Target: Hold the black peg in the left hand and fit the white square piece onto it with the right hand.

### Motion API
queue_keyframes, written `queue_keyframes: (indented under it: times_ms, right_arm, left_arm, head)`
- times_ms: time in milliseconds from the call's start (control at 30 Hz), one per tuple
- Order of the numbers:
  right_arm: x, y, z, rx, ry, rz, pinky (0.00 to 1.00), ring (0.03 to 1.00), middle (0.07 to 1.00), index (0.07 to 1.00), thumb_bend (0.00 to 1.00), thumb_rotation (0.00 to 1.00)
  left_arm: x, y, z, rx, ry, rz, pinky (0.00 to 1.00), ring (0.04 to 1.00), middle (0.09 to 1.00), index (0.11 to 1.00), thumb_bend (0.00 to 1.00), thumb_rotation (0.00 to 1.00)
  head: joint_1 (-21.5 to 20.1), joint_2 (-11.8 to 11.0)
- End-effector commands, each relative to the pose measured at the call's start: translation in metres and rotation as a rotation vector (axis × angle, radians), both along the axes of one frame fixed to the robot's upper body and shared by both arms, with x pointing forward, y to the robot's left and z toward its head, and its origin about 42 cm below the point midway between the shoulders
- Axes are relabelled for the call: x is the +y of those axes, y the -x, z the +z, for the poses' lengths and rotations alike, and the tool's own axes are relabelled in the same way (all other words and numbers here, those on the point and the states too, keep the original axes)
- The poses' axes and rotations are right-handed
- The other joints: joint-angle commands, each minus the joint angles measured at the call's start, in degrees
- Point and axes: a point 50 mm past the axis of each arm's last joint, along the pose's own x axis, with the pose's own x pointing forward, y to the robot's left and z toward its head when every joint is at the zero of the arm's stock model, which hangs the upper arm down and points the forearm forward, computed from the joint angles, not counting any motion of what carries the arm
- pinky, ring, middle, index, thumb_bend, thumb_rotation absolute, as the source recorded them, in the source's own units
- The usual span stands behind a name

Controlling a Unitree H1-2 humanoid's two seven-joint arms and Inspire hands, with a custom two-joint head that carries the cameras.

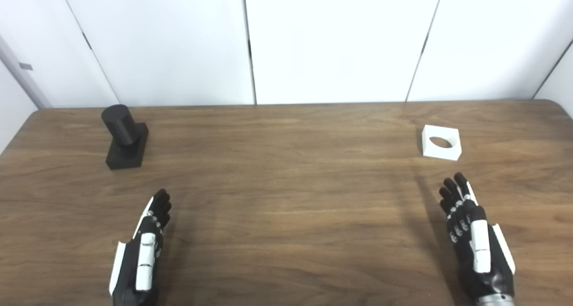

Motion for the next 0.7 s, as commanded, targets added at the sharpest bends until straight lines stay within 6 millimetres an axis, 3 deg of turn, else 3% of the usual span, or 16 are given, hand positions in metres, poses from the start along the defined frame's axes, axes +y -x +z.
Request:
queue_keyframes:
  times_ms: [0, 533, 667]
  right_arm:
    - [0.0014, -0.0063, 0.0056, -0.061, -0.007, 0.004, 1.00, 0.972, 0.974, 0.996, 0.53, 0.97]
    - [0.0015, -0.0055, 0.0052, -0.058, -0.006, 0.003, 1.00, 0.974, 0.975, 0.998, 0.52, 0.99]
    - [0.0003, -0.0046, 0.0053, -0.060, -0.012, 0.007, 1.00, 0.977, 0.975, 0.997, 0.53, 0.98]
  left_arm:
    - [-0.0104, -0.0064, 0.0104, -0.065, 0.025, 0.007, 0.98, 0.965, 0.959, 0.940, 0.59, 0.96]
    - [-0.0113, -0.0049, 0.0114, -0.064, 0.022, 0.007, 0.99, 0.969, 0.963, 0.947, 0.56, 0.97]
    - [-0.0131, -0.0039, 0.0103, -0.054, 0.025, 0.008, 0.98, 0.960, 0.955, 0.942, 0.58, 0.97]
  head:
    - [0.04, 0.05]
    - [0.27, -0.36]
    - [3.04, -0.91]
